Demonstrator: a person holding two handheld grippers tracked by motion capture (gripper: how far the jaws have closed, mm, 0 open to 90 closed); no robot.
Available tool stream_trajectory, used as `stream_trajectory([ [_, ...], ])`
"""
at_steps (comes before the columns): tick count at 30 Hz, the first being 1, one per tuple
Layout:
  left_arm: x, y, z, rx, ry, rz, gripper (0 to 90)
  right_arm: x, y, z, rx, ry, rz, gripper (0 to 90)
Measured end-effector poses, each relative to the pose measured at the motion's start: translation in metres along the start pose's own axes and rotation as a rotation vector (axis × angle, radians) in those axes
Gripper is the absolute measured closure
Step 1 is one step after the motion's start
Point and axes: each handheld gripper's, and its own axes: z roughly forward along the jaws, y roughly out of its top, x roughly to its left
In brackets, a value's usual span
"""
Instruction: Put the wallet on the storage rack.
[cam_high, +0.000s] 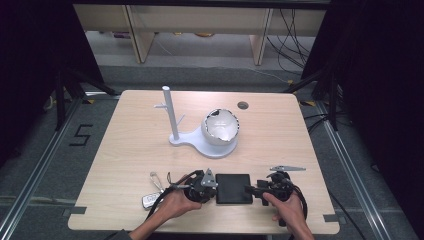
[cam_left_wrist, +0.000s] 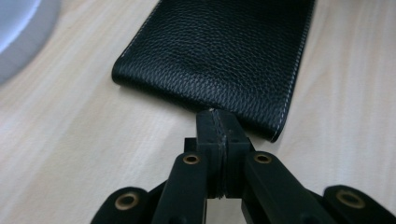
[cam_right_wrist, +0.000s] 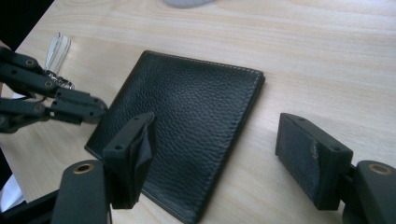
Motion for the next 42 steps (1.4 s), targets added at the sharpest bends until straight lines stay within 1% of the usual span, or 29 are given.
stream_trajectory([
  [1, 0.000, 0.000, 0.000, 0.000, 0.000, 0.000, 88.5, 0.000, 0.000, 0.000, 0.000, 0.000, 0.000, 30.0],
  [2, -0.004, 0.001, 0.002, -0.019, -0.003, -0.020, 88.5, 0.000, 0.000, 0.001, 0.001, 0.006, 0.004, 30.0],
  [3, -0.004, 0.001, 0.001, 0.001, 0.002, 0.012, 88.4, 0.001, 0.001, 0.002, 0.004, 0.010, 0.000, 30.0],
  [5, -0.006, 0.003, 0.002, -0.007, -0.005, 0.001, 88.1, -0.001, 0.002, 0.004, 0.004, 0.018, 0.000, 30.0],
  [7, -0.007, 0.003, 0.002, 0.000, -0.008, 0.013, 88.1, -0.003, 0.004, 0.005, 0.007, 0.006, 0.014, 30.3],
  [8, -0.010, 0.004, 0.003, -0.011, -0.034, -0.011, 88.1, -0.004, 0.004, 0.006, 0.005, 0.013, 0.019, 31.0],
  [9, -0.010, 0.004, 0.003, -0.011, -0.034, -0.011, 88.0, -0.004, 0.004, 0.006, 0.005, 0.013, 0.019, 31.0],
  [10, -0.010, 0.004, 0.003, -0.002, -0.036, 0.005, 88.0, -0.005, 0.005, 0.006, 0.004, 0.013, 0.015, 31.0],
  [11, -0.012, 0.005, 0.003, -0.004, -0.038, -0.001, 87.7, -0.005, 0.006, 0.007, 0.003, 0.002, 0.019, 31.0],
  [12, -0.013, 0.006, 0.003, 0.004, -0.028, 0.017, 87.4, -0.006, 0.007, 0.008, -0.001, 0.006, 0.012, 31.5],
  [15, -0.015, 0.007, 0.005, -0.013, -0.025, -0.004, 87.3, -0.005, 0.008, 0.008, 0.003, 0.006, 0.017, 31.9],
  [18, -0.015, 0.007, 0.005, 0.006, -0.025, 0.021, 87.5, -0.003, 0.008, 0.010, 0.011, 0.031, 0.025, 34.4],
  [19, -0.016, 0.007, 0.006, -0.008, -0.030, 0.002, 87.5, -0.003, 0.007, 0.011, 0.010, 0.035, 0.035, 34.6],
  [20, -0.017, 0.007, 0.006, -0.007, -0.034, 0.001, 87.6, -0.002, 0.007, 0.012, 0.004, 0.040, 0.056, 34.7],
  [22, -0.017, 0.008, 0.006, 0.006, -0.036, 0.024, 87.6, -0.001, 0.006, 0.013, 0.001, 0.041, 0.070, 33.8],
  [25, -0.017, 0.008, 0.006, 0.007, -0.035, 0.020, 87.6, 0.000, 0.005, 0.012, 0.000, 0.048, 0.077, 33.8],
  [26, -0.017, 0.008, 0.007, 0.007, -0.036, 0.014, 87.6, -0.001, 0.005, 0.012, -0.001, 0.032, 0.082, 33.8],
  [27, -0.017, 0.008, 0.007, 0.009, -0.034, 0.016, 87.6, -0.002, 0.004, 0.011, -0.010, 0.062, 0.113, 33.8],
  [29, -0.018, 0.008, 0.008, 0.005, -0.034, 0.013, 87.7, -0.002, 0.004, 0.011, -0.014, 0.064, 0.127, 33.6],
  [30, -0.020, 0.008, 0.008, 0.000, -0.028, 0.009, 87.6, -0.004, 0.002, 0.011, -0.020, 0.082, 0.148, 33.6],
  [31, -0.020, 0.008, 0.008, 0.000, -0.028, 0.009, 87.6, 0.001, 0.002, 0.009, -0.002, 0.102, 0.227, 34.0],
  [32, -0.020, 0.008, 0.008, 0.001, -0.028, 0.010, 87.7, 0.003, 0.002, 0.007, 0.020, 0.105, 0.259, 34.3],
  [33, -0.020, 0.008, 0.008, 0.001, -0.028, 0.010, 87.7, 0.003, 0.002, 0.007, 0.020, 0.105, 0.259, 34.3],
  [34, -0.020, 0.008, 0.008, 0.001, -0.028, 0.009, 87.7, -0.004, 0.001, 0.009, -0.012, 0.097, 0.163, 34.4],
  [36, -0.019, 0.008, 0.008, 0.011, -0.026, 0.024, 87.7, -0.005, 0.000, 0.009, -0.011, 0.111, 0.185, 35.5],
  [39, -0.019, 0.008, 0.008, 0.010, -0.028, 0.023, 87.6, -0.006, -0.001, 0.009, -0.015, 0.124, 0.194, 35.8],
  [40, -0.019, 0.008, 0.007, 0.011, -0.028, 0.023, 87.6, -0.008, -0.001, 0.008, -0.033, 0.120, 0.195, 40.5],
  [41, -0.019, 0.008, 0.007, 0.011, -0.030, 0.024, 87.6, -0.008, -0.001, 0.006, -0.035, 0.123, 0.191, 40.5],
  [42, -0.019, 0.008, 0.007, 0.010, -0.033, 0.023, 87.6, -0.008, -0.001, 0.006, -0.045, 0.139, 0.214, 41.5],
])
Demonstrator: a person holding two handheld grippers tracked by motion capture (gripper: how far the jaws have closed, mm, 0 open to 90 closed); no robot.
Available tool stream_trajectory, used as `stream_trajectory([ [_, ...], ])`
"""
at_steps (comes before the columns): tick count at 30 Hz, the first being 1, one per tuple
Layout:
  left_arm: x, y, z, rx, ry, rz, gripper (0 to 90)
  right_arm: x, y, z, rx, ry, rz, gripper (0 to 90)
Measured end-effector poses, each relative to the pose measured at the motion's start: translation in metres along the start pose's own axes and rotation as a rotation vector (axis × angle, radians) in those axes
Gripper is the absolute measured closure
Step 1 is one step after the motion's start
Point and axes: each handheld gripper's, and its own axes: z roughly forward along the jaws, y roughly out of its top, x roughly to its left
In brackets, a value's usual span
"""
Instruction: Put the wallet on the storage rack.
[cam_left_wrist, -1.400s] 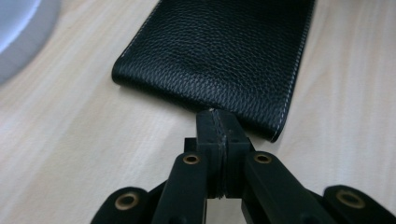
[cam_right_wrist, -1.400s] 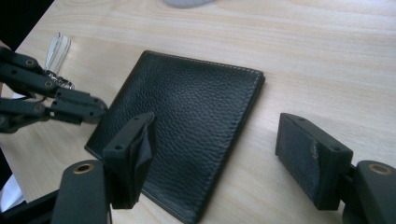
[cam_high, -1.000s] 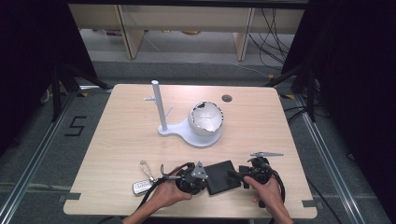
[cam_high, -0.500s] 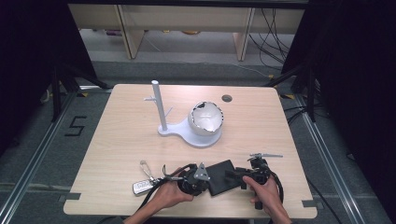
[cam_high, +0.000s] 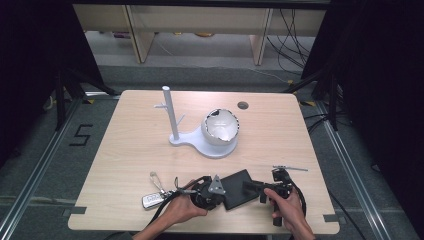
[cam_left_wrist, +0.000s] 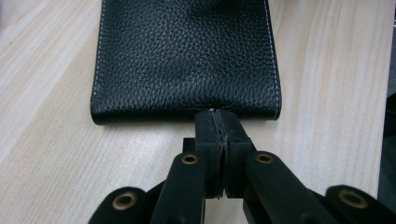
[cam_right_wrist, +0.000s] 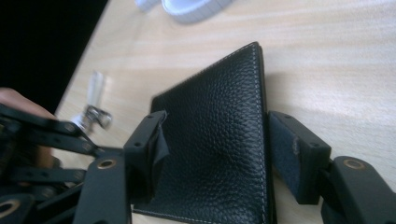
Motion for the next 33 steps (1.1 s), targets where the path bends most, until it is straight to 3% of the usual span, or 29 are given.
stream_trajectory([
  [4, -0.001, 0.000, 0.000, -0.004, 0.002, 0.000, 87.6, 0.005, 0.000, -0.001, 0.010, 0.004, 0.017, 45.1],
  [5, -0.001, 0.000, 0.000, 0.002, 0.003, 0.007, 87.6, 0.010, -0.001, 0.000, 0.029, 0.041, 0.040, 49.6],
  [7, -0.001, 0.000, 0.000, -0.005, 0.000, -0.004, 87.6, 0.013, -0.001, 0.000, 0.044, 0.037, 0.057, 50.2],
  [8, -0.001, 0.000, 0.000, 0.001, 0.002, 0.006, 87.5, 0.013, 0.000, 0.004, 0.015, 0.033, -0.041, 52.6],
  [10, -0.001, 0.000, 0.000, 0.002, 0.001, 0.008, 87.3, 0.015, 0.000, 0.003, 0.017, 0.026, -0.069, 55.8],
  [15, -0.001, 0.000, 0.000, 0.001, 0.001, 0.007, 86.9, 0.015, 0.000, 0.001, 0.001, 0.032, -0.075, 65.9],
  [19, -0.001, 0.000, 0.000, 0.003, 0.001, 0.005, 86.4, 0.017, 0.001, -0.001, -0.014, 0.053, -0.078, 72.7],
  [20, -0.001, 0.000, 0.000, 0.004, 0.001, 0.005, 86.3, 0.019, 0.002, -0.002, -0.020, 0.077, -0.081, 75.4],
  [27, -0.001, -0.002, -0.004, -0.009, 0.009, -0.010, 78.0, 0.026, 0.004, -0.001, -0.032, 0.097, -0.100, 78.4],
  [33, 0.002, -0.007, -0.031, -0.031, 0.023, 0.000, 67.7, 0.033, 0.010, -0.001, -0.032, 0.106, -0.141, 78.9],
])
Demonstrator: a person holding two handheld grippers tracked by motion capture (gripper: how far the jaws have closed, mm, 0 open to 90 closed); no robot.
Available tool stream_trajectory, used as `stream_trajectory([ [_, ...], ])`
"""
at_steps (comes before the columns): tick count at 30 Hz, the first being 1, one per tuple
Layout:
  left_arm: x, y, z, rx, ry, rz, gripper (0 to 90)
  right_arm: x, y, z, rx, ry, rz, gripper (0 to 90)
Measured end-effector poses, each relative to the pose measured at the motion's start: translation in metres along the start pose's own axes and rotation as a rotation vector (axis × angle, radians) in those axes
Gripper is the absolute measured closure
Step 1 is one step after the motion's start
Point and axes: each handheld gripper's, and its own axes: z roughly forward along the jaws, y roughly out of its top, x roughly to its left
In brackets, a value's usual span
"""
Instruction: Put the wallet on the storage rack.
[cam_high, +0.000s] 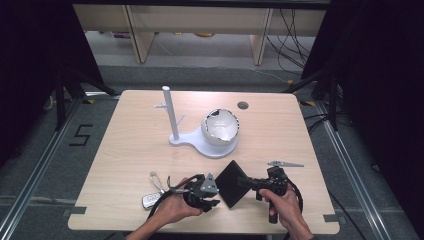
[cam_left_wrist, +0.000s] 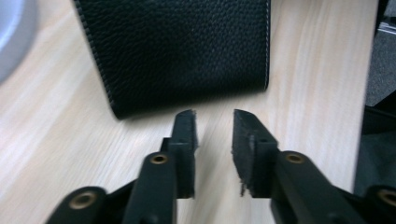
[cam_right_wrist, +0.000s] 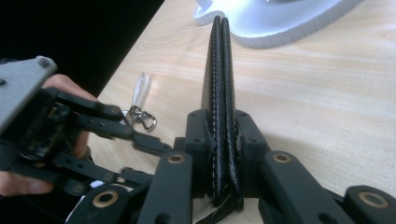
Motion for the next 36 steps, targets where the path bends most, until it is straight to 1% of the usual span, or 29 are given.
stream_trajectory([
  [1, 0.000, -0.004, -0.011, -0.002, 0.010, 0.001, 62.9, 0.001, 0.003, -0.001, 0.000, 0.009, -0.016, 79.0],
  [2, 0.000, -0.004, -0.011, -0.002, 0.010, 0.001, 61.0, 0.001, 0.003, -0.001, 0.000, 0.009, -0.016, 79.0],
  [3, 0.001, -0.009, -0.021, 0.007, 0.020, 0.016, 61.0, 0.003, 0.004, -0.001, 0.002, 0.009, -0.014, 79.0],
  [4, 0.000, -0.013, -0.027, 0.006, 0.025, 0.009, 59.0, 0.006, 0.006, -0.002, 0.009, 0.017, 0.004, 79.0],
  [5, 0.000, -0.018, -0.032, -0.001, 0.028, 0.002, 57.2, 0.008, 0.009, -0.005, 0.022, 0.019, 0.001, 79.0],
  [6, -0.002, -0.022, -0.037, -0.018, 0.034, -0.030, 55.6, 0.008, 0.011, -0.004, 0.016, 0.019, -0.012, 79.1],
  [7, -0.004, -0.026, -0.041, -0.037, 0.049, -0.052, 52.8, 0.007, 0.013, -0.004, 0.001, 0.024, -0.044, 79.1],
  [8, -0.004, -0.030, -0.045, -0.025, 0.054, -0.048, 50.3, 0.008, 0.016, -0.004, -0.002, 0.018, -0.053, 79.0],
  [10, -0.005, -0.039, -0.052, -0.036, 0.058, -0.071, 48.0, 0.011, 0.021, -0.006, 0.000, 0.012, -0.058, 79.0],
  [11, -0.006, -0.046, -0.060, -0.038, 0.071, -0.090, 43.5, 0.013, 0.026, -0.009, 0.001, 0.023, -0.066, 79.0],
  [12, -0.006, -0.046, -0.060, -0.038, 0.071, -0.090, 41.5, 0.013, 0.026, -0.009, 0.001, 0.023, -0.066, 79.0],
  [13, -0.007, -0.053, -0.065, -0.056, 0.075, -0.138, 40.1, 0.015, 0.031, -0.012, -0.007, 0.011, -0.058, 79.0],
  [15, -0.006, -0.057, -0.068, -0.053, 0.081, -0.148, 37.7, 0.015, 0.037, -0.014, -0.014, 0.008, -0.054, 79.0],
  [16, -0.005, -0.062, -0.072, -0.057, 0.091, -0.166, 36.4, 0.012, 0.039, -0.014, -0.023, -0.003, -0.093, 79.0],
  [17, -0.004, -0.066, -0.074, -0.059, 0.094, -0.169, 35.4, 0.014, 0.042, -0.017, -0.020, 0.002, -0.069, 79.0],
  [18, -0.004, -0.066, -0.074, -0.059, 0.094, -0.169, 35.0, 0.014, 0.042, -0.017, -0.020, 0.002, -0.069, 79.0],
  [19, -0.003, -0.072, -0.077, -0.055, 0.109, -0.191, 34.7, 0.010, 0.048, -0.019, -0.041, -0.010, -0.098, 79.0],
  [20, -0.003, -0.072, -0.077, -0.055, 0.109, -0.191, 34.2, 0.010, 0.048, -0.019, -0.041, -0.010, -0.098, 79.0],
  [21, -0.003, -0.075, -0.080, -0.046, 0.110, -0.189, 34.2, 0.011, 0.050, -0.021, -0.036, -0.007, -0.078, 79.1],
  [22, -0.003, -0.077, -0.082, -0.046, 0.111, -0.189, 33.9, 0.014, 0.052, -0.023, -0.032, -0.007, -0.019, 79.0],
  [23, -0.003, -0.082, -0.088, -0.050, 0.128, -0.195, 33.2, 0.009, 0.059, -0.025, -0.061, -0.021, -0.089, 79.0],
  [24, -0.003, -0.082, -0.088, -0.050, 0.128, -0.195, 33.1, 0.009, 0.059, -0.025, -0.061, -0.021, -0.089, 79.0],
  [25, -0.003, -0.087, -0.092, -0.062, 0.135, -0.209, 32.9, 0.011, 0.064, -0.030, -0.065, -0.022, -0.046, 79.0],
  [26, -0.003, -0.087, -0.092, -0.062, 0.135, -0.209, 32.7, 0.011, 0.064, -0.030, -0.065, -0.022, -0.046, 79.0],
  [27, -0.004, -0.092, -0.094, -0.073, 0.135, -0.216, 32.4, 0.007, 0.071, -0.032, -0.088, -0.044, -0.085, 79.0],
  [31, -0.006, -0.099, -0.095, -0.069, 0.139, -0.230, 32.1, 0.003, 0.084, -0.034, -0.102, -0.056, -0.088, 79.0],
  [33, -0.007, -0.101, -0.097, -0.061, 0.140, -0.225, 31.9, 0.003, 0.091, -0.035, -0.108, -0.064, -0.083, 79.1],
  [34, -0.008, -0.102, -0.097, -0.061, 0.144, -0.225, 31.8, 0.001, 0.094, -0.034, -0.110, -0.079, -0.095, 79.0],
  [36, -0.008, -0.104, -0.097, -0.059, 0.146, -0.223, 31.7, 0.000, 0.098, -0.034, -0.121, -0.076, -0.094, 79.0],
])
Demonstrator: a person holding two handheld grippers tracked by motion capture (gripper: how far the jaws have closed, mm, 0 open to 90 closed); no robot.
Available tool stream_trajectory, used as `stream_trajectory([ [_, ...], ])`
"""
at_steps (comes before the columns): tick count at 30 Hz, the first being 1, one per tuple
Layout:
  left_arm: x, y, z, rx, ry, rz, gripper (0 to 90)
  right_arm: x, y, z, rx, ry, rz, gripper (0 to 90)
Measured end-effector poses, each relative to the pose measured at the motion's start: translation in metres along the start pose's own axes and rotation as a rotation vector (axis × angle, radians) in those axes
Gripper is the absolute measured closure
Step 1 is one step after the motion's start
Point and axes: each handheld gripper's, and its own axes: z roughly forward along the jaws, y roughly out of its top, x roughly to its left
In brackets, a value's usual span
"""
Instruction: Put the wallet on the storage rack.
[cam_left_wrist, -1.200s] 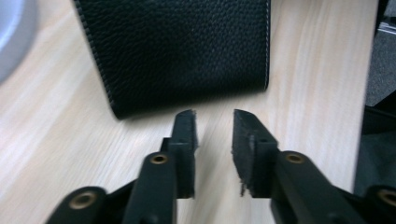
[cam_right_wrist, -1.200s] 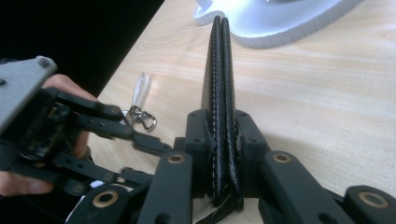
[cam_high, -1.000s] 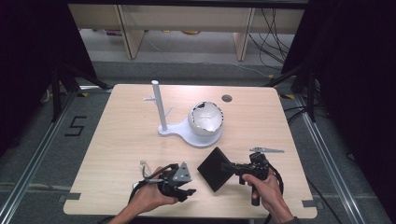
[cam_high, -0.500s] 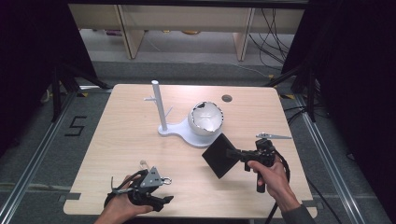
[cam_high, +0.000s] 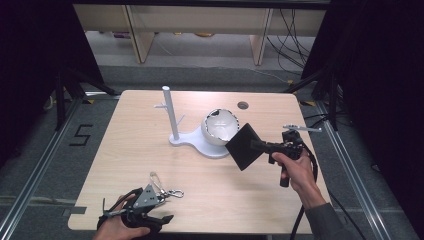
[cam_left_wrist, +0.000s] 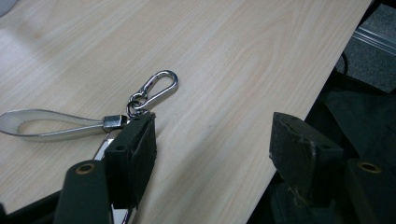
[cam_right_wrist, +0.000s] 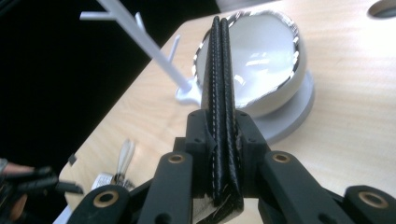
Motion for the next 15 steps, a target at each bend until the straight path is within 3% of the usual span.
stream_trajectory([
  [1, -0.001, -0.002, -0.001, -0.002, -0.001, -0.004, 31.7, -0.001, 0.006, 0.001, -0.009, -0.007, 0.023, 79.0],
  [4, -0.002, -0.005, -0.003, -0.001, 0.004, -0.012, 31.4, -0.007, 0.016, 0.003, -0.033, -0.016, 0.006, 79.0],
  [10, -0.004, -0.010, -0.004, -0.006, -0.005, -0.015, 29.7, -0.011, 0.034, 0.011, -0.051, -0.038, 0.041, 79.0],
  [15, -0.003, -0.012, -0.005, -0.003, 0.003, -0.029, 28.0, -0.013, 0.047, 0.021, -0.063, -0.053, 0.040, 79.0],
])
